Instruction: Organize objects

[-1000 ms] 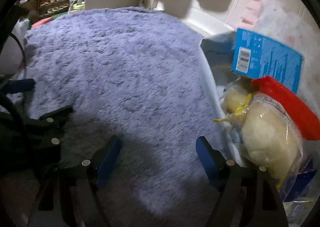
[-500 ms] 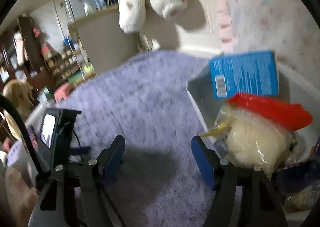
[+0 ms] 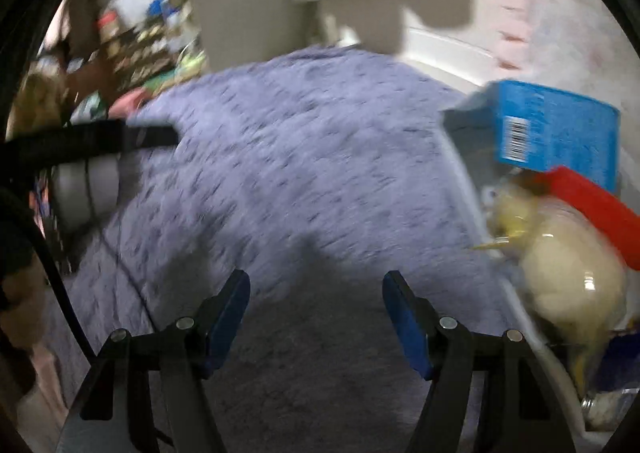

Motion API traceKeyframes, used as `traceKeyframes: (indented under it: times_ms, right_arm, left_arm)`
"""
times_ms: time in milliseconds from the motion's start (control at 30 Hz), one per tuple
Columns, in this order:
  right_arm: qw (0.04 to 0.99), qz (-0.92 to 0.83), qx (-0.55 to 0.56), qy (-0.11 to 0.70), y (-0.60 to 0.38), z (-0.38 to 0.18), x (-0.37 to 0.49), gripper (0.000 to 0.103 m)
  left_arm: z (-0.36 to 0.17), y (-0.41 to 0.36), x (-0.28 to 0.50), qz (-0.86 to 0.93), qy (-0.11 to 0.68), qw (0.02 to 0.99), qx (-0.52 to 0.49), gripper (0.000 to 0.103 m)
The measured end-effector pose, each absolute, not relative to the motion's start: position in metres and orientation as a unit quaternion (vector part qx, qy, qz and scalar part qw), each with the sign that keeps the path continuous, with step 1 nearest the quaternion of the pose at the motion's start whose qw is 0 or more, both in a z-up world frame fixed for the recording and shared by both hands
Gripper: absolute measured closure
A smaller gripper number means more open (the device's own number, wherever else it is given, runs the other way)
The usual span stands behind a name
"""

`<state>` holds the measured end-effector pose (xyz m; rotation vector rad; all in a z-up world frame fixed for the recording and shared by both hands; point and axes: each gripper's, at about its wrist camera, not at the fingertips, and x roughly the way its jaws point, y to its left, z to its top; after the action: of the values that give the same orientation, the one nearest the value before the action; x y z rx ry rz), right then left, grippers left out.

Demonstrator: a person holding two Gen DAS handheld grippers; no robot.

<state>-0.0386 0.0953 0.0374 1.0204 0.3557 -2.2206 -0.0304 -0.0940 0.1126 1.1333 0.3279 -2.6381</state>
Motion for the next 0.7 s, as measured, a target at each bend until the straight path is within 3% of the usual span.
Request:
traceKeyframes:
  times_ms: [167,233,300,400,533,700]
  right_arm:
    - [0.304,-0.839,0.425,0.152,0.095,0.013,-0.052,0.036]
    - [0.241,-0.843,0.46,0.138,0.109,-0.005,-0.071,0.026]
    - [0.259,-0.846,0.455,0.102,0.121,-0.006,-0.075,0.024]
    - [0.284,-0.845,0.43,0.145,0.114,-0.012,-0.064,0.009]
    - [0.266,-0.85,0.421,0.172,0.108,-0.011,-0.06,0.006]
    - [0.277,-0.847,0.429,0.149,0.112,-0.012,-0.065,0.002]
  left_arm:
    - [0.105,-0.088,-0.035,-0.902,0.109,0.107,0.404,0.023]
    - [0.102,-0.087,-0.037,-0.901,0.111,0.106,0.407,0.023]
    - [0.1,-0.087,-0.036,-0.898,0.117,0.108,0.41,0.023]
    - [0.098,-0.09,-0.035,-0.896,0.131,0.104,0.412,0.023]
    - [0.1,-0.091,-0.033,-0.896,0.136,0.11,0.408,0.023]
    - [0.101,-0.088,-0.033,-0.896,0.132,0.114,0.408,0.023]
